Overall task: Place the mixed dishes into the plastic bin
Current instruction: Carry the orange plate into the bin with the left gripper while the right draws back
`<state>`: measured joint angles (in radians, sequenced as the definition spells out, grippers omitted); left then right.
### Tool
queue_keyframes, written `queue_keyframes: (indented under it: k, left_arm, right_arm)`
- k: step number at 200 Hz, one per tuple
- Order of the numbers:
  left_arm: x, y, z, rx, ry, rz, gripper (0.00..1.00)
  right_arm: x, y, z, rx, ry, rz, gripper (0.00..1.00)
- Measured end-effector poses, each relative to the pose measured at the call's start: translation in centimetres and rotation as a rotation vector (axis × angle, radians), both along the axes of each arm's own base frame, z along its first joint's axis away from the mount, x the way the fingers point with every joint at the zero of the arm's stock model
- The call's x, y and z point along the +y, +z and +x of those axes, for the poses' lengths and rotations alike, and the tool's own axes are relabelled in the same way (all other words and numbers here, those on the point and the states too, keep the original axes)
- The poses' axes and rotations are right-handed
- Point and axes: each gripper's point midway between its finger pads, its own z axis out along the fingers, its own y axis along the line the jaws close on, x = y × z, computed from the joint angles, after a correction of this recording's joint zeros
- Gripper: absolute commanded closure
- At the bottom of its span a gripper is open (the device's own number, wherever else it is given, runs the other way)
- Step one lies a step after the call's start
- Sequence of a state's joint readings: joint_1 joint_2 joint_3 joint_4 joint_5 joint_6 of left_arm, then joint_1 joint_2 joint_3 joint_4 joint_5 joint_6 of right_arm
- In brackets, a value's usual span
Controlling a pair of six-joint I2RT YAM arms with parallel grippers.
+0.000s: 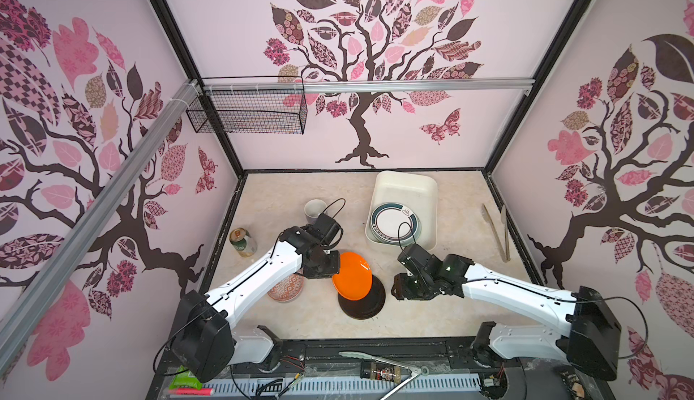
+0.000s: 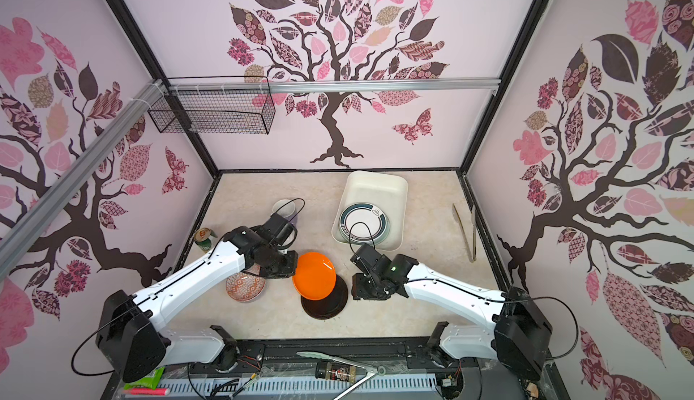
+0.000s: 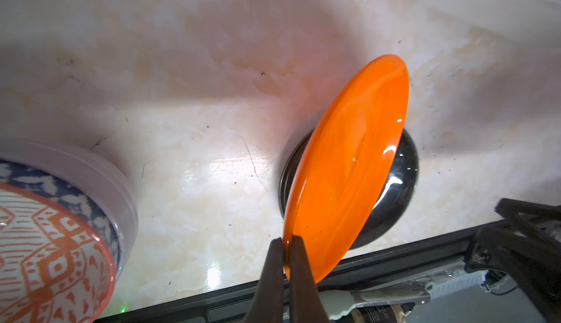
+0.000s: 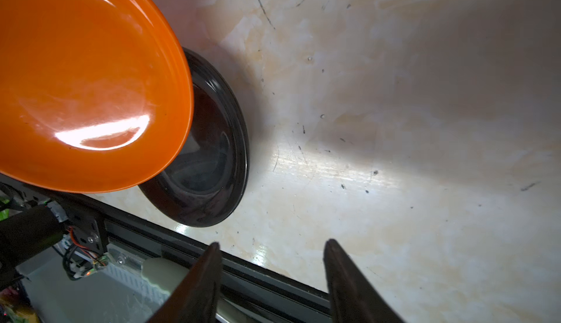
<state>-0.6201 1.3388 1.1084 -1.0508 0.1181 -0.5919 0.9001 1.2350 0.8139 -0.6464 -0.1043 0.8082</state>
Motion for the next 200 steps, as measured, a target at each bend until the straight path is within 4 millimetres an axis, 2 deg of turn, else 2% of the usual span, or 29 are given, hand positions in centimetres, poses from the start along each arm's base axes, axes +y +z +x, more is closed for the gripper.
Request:
queue_keyframes:
  k: [4, 41, 82, 128, 170, 200]
  left_arm:
    - [-0.2, 0.5, 0.3, -0.011, -0.002, -0.006, 1.0]
    - [-2.1, 5.1, 3.3, -0.104, -0.028, -0.058, 1.0]
    - [-4.2, 6.9, 6.7, -0.131, -0.05, -0.064, 1.0]
    - [-7.4, 7.2, 11.9, -0.142, -0.052, -0.093, 1.0]
    - [-11.0, 6.0, 16.2, -0.135, -0.063, -0.134, 1.0]
    - [-12.6, 4.7, 18.0, -0.123, -0.063, -0.148, 1.0]
  right_arm:
    - [0.0, 0.1, 0.1, -0.002, 0.0, 0.002, 0.01]
    - [0.0, 1.9, 0.8, -0.064, 0.005, 0.015, 0.0]
    - [-1.2, 4.7, 2.0, -0.14, -0.034, 0.029, 0.0]
    - [-4.7, 6.0, 2.6, -0.173, -0.106, -0.001, 0.01]
    - [-7.3, 8.1, 2.9, -0.212, -0.163, -0.015, 0.01]
    - [-8.4, 8.7, 2.7, -0.227, -0.175, -0.039, 0.0]
